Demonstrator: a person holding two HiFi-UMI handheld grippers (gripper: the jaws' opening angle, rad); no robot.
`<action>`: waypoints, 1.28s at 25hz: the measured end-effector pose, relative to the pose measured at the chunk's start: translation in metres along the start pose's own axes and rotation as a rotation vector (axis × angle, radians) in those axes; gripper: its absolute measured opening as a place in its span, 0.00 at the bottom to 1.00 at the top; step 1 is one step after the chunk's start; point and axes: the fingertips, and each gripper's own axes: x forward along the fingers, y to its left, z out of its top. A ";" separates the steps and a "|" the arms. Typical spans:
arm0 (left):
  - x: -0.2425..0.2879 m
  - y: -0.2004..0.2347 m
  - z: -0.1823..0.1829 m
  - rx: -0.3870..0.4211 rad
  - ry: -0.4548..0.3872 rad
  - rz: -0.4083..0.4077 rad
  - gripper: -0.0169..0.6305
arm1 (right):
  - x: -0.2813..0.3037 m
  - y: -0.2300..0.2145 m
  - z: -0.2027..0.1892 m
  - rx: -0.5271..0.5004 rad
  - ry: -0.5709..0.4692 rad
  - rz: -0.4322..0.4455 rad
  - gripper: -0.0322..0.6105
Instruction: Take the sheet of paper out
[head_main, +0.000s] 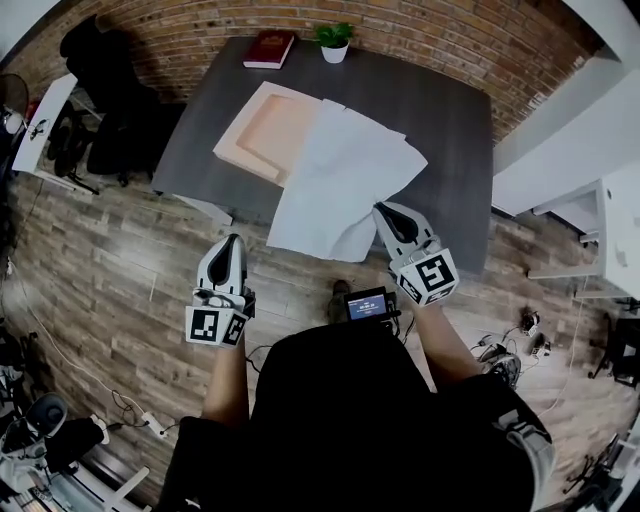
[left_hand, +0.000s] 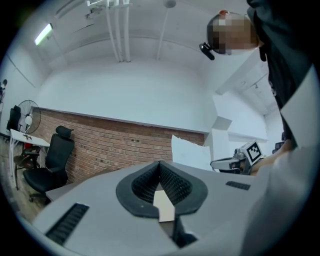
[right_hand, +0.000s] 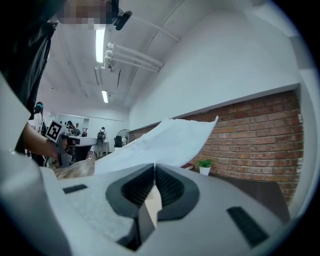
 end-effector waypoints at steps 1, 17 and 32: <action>-0.013 0.000 0.000 -0.003 -0.001 -0.003 0.02 | -0.005 0.010 -0.001 0.001 0.003 -0.006 0.07; -0.196 -0.013 -0.030 -0.073 0.029 -0.014 0.02 | -0.120 0.157 -0.070 0.055 0.091 -0.056 0.07; -0.225 -0.112 -0.022 -0.066 0.016 -0.021 0.02 | -0.176 0.176 -0.057 0.073 0.120 0.040 0.07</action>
